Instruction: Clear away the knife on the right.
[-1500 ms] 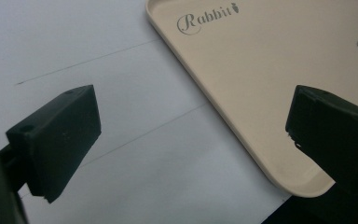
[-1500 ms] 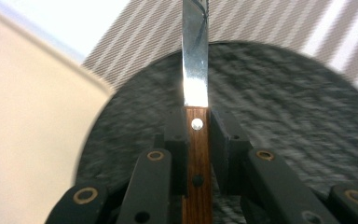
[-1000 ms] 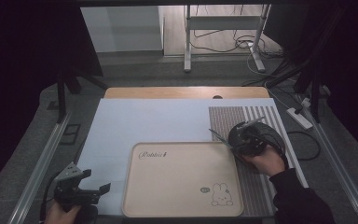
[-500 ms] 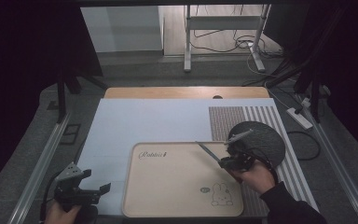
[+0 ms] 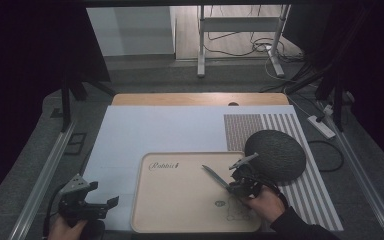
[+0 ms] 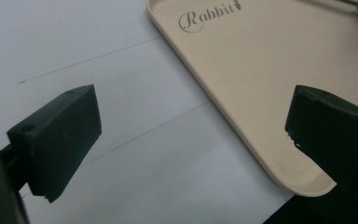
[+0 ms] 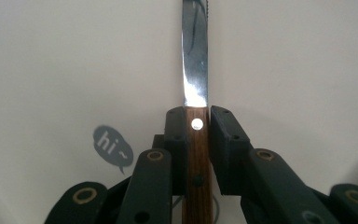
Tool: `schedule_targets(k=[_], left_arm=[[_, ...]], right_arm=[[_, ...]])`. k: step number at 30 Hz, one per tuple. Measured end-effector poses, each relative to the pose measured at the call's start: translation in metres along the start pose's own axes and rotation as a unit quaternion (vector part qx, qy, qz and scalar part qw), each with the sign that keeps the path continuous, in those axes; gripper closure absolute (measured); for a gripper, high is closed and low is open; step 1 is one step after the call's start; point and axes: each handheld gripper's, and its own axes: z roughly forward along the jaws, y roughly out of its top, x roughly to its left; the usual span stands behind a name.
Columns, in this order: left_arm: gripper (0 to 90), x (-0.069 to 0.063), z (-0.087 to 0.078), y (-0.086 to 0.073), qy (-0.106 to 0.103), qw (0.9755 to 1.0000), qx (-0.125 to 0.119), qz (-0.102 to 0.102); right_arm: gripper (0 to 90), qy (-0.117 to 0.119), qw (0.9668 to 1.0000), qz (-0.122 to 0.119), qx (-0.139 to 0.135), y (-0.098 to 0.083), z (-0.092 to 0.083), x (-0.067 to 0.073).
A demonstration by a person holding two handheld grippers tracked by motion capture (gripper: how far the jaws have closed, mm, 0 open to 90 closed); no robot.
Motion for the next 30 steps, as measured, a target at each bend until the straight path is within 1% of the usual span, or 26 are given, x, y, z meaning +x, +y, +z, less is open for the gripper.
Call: schedule_targets(k=[1, 2, 4, 5, 6, 7, 8, 9, 10, 11, 12, 13, 14, 16, 17, 18, 19, 20, 21, 23, 24, 25, 27, 28, 29, 30], left_arm=[[3.5, 0.0, 0.0, 0.0, 0.0, 1.0, 0.0, 0.0], [3.5, 0.0, 0.0, 0.0, 0.001, 1.0, 0.001, 0.001], [3.5, 0.0, 0.0, 0.0, 0.001, 1.0, 0.001, 0.0], [3.5, 0.0, 0.0, 0.0, 0.001, 1.0, 0.002, 0.001], [3.5, 0.0, 0.001, 0.0, 0.002, 1.0, 0.003, 0.001], [3.5, 0.0, 0.001, 0.0, 0.002, 1.0, 0.003, 0.001], [3.5, 0.0, 0.001, 0.0, 0.002, 1.0, 0.003, 0.001], [3.5, -0.001, 0.001, 0.0, 0.002, 1.0, 0.003, 0.001], [3.6, -0.001, 0.001, 0.0, 0.003, 1.0, 0.003, 0.002], [3.5, -0.001, 0.001, 0.0, 0.003, 1.0, 0.003, 0.002], [3.6, -0.001, 0.001, 0.0, 0.003, 1.0, 0.003, 0.002], [3.5, -0.001, 0.001, 0.0, 0.003, 1.0, 0.003, 0.002], [3.6, -0.001, 0.001, 0.0, 0.003, 1.0, 0.003, 0.002], [3.6, -0.001, 0.001, 0.0, 0.003, 1.0, 0.003, 0.002], [3.6, -0.001, 0.001, 0.0, 0.003, 1.0, 0.004, 0.002], [3.6, -0.001, 0.001, 0.0, 0.002, 1.0, 0.003, 0.002], [3.6, -0.001, 0.001, 0.0, 0.002, 1.0, 0.003, 0.002], [3.6, -0.001, 0.001, 0.0, 0.002, 1.0, 0.003, 0.003], [3.6, -0.001, 0.001, 0.0, 0.002, 1.0, 0.003, 0.003], [3.6, -0.001, 0.001, 0.0, 0.003, 1.0, 0.004, 0.004], [3.7, -0.001, 0.001, 0.0, 0.003, 1.0, 0.004, 0.004], [3.7, -0.001, 0.001, 0.0, 0.003, 1.0, 0.004, 0.004], [3.7, -0.001, 0.001, 0.0, 0.003, 1.0, 0.004, 0.005], [3.7, -0.001, 0.001, 0.0, 0.003, 1.0, 0.004, 0.005], [3.7, -0.001, 0.001, 0.0, 0.003, 1.0, 0.004, 0.005], [3.7, -0.001, 0.001, 0.0, 0.003, 1.0, 0.004, 0.005]], right_arm=[[76.2, -0.001, 1.0, -0.002, 0.008, -0.001, 0.003, 0.001], [75.4, -0.003, 0.9999, -0.006, 0.008, 0.0, 0.002, 0.002], [73.9, -0.001, 0.9999, -0.009, 0.005, 0.0, 0.0, 0.001], [71.6, 0.0, 0.9999, -0.013, -0.004, 0.001, -0.002, 0.001], [74.6, -0.007, 0.9994, -0.026, -0.023, 0.006, -0.011, 0.002], [74.6, -0.007, 0.9994, -0.026, -0.023, 0.006, -0.011, 0.002], [86.1, 0.008, 0.9985, -0.044, -0.03, 0.009, -0.014, 0.004], [86.1, 0.008, 0.9985, -0.044, -0.03, 0.009, -0.014, 0.004], [89.2, 0.02, 0.997, -0.071, -0.022, 0.014, -0.011, 0.01], [89.2, 0.02, 0.997, -0.071, -0.022, 0.014, -0.011, 0.01], [89.2, 0.022, 0.9946, -0.102, -0.004, 0.018, -0.002, 0.018], [89.2, 0.023, 0.9939, -0.108, 0.0, 0.019, 0.001, 0.02], [89.2, 0.023, 0.9939, -0.108, 0.0, 0.019, 0.001, 0.02], [89.2, 0.019, 0.9918, -0.126, 0.01, 0.023, 0.011, 0.024], [89.2, 0.019, 0.9918, -0.126, 0.01, 0.023, 0.011, 0.024], [89.2, 0.014, 0.9914, -0.129, 0.016, 0.024, 0.017, 0.022], [89.2, 0.014, 0.9914, -0.129, 0.016, 0.024, 0.017, 0.022], [89.1, 0.02, 0.9925, -0.12, 0.015, 0.023, 0.019, 0.019], [89.1, 0.02, 0.9925, -0.12, 0.015, 0.023, 0.019, 0.019], [89.2, 0.015, 0.9932, -0.114, 0.015, 0.022, 0.018, 0.016], [89.2, 0.012, 0.9943, -0.105, 0.015, 0.019, 0.016, 0.011], [89.2, 0.012, 0.9943, -0.105, 0.015, 0.019, 0.016, 0.011], [89.2, 0.004, 0.9949, -0.1, 0.015, 0.017, 0.014, 0.005], [89.2, -0.001, 0.9958, -0.09, 0.016, 0.014, 0.011, 0.001], [89.2, -0.001, 0.9958, -0.09, 0.016, 0.014, 0.011, 0.001], [89.2, -0.004, 0.9966, -0.081, 0.018, 0.011, 0.009, -0.006]])
